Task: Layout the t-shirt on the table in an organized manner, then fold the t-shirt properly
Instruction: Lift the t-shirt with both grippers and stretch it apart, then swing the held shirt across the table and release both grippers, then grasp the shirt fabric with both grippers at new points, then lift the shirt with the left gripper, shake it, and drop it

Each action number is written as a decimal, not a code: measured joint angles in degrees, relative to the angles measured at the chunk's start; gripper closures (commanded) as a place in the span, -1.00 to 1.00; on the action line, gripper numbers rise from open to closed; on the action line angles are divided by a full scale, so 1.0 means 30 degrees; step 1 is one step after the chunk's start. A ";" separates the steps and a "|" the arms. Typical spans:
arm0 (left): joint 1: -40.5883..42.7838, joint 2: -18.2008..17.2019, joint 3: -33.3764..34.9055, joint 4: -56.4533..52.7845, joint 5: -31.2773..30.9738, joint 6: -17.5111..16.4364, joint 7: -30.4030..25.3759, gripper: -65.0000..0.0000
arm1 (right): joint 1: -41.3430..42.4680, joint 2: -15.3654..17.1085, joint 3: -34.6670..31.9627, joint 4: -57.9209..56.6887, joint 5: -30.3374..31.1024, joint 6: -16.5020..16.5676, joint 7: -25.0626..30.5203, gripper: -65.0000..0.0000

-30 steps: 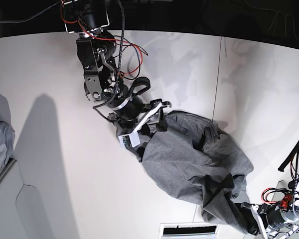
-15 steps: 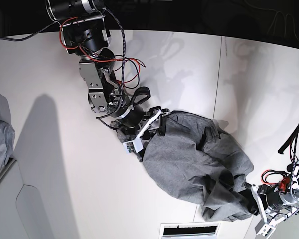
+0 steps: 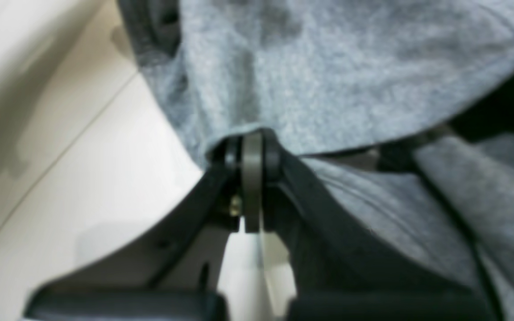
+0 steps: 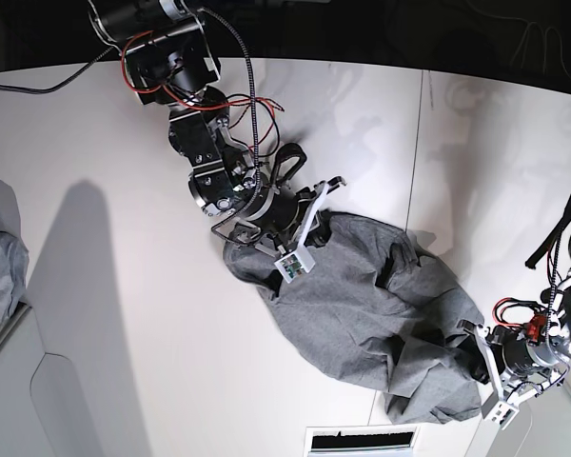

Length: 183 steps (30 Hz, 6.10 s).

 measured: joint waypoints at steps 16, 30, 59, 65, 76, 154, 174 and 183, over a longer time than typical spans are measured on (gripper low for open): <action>0.0015 -0.2222 -0.3060 0.3038 -0.0889 0.0204 0.0561 0.85 | -0.6266 0.3315 0.4248 1.5191 0.3541 0.2419 -0.3031 1.00; 0.1224 -0.3555 -0.3060 0.8218 -0.0954 0.0437 0.1523 0.85 | -0.8422 0.4328 1.3588 1.7843 0.7446 0.3038 -0.4313 1.00; 0.1158 -0.5158 -0.3053 0.7883 -0.0233 0.1377 0.0087 1.00 | -0.8306 0.5115 0.5989 1.7864 1.6531 0.4218 -1.1795 1.00; 0.1188 -0.5158 -0.3053 0.7752 -0.0095 0.1370 0.0597 1.00 | -0.8313 0.5187 -0.0750 1.7864 1.2699 0.4131 -1.1351 1.00; 0.3942 -0.4583 -0.3038 0.6105 -0.0058 0.0896 0.0743 0.33 | -0.8306 0.4903 -0.5348 1.7864 0.8058 0.3730 -1.0703 -0.10; 0.7890 0.5005 -0.5056 0.0240 -0.5144 -0.1005 0.3104 0.05 | -0.1916 0.2463 0.5989 0.4503 0.7745 0.2798 -0.7417 -0.10; 0.7351 0.6324 -0.5056 0.0022 -0.2535 -0.0962 0.2878 0.05 | -0.2018 0.2419 0.5996 0.4503 0.7759 0.2790 -0.7417 -0.10; 0.7424 0.6375 -0.5056 -0.0007 -0.0022 -0.0539 0.2295 0.85 | -0.2055 0.2412 0.5989 0.4503 0.7745 0.2798 -0.7482 -0.10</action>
